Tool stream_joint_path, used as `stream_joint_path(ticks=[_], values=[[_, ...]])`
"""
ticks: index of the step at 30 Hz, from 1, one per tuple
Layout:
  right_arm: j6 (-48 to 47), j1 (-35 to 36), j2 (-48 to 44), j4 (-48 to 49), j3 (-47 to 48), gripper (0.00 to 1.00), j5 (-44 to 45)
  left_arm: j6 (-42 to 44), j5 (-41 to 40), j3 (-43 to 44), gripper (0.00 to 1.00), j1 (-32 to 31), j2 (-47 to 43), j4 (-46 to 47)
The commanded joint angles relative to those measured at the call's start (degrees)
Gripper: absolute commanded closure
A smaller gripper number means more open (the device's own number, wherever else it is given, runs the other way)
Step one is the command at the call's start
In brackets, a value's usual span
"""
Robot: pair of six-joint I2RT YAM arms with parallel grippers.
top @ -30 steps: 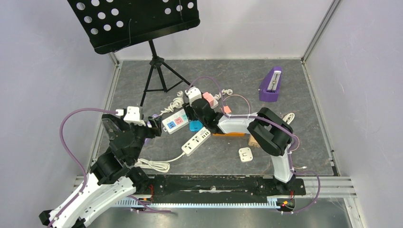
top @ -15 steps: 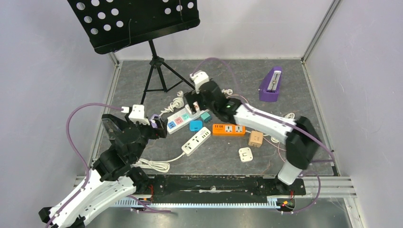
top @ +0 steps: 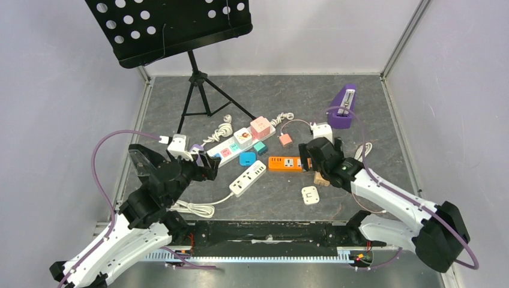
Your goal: Insert the plug
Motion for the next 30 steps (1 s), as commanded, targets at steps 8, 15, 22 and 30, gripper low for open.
stream_joint_path(ticks=[8, 15, 22, 30], values=[[10.92, -7.30, -1.22, 0.14, -8.69, 0.11, -1.07, -4.37, 3.84, -1.47, 0.11, 0.12, 1.87, 1.61], [12.24, -11.16, -1.42, 2.78, -11.93, 0.20, -7.47, -4.54, 3.11, -1.79, 0.12, 0.12, 3.25, 1.65], [11.80, -12.23, -1.89, 5.24, -12.13, 0.56, -14.88, -6.46, 4.85, -2.39, 0.12, 0.12, 5.45, 3.08], [8.93, -12.24, -11.62, 15.30, -7.25, 0.71, -24.16, -7.78, 11.57, -2.99, 0.12, 0.12, 7.99, 10.39]])
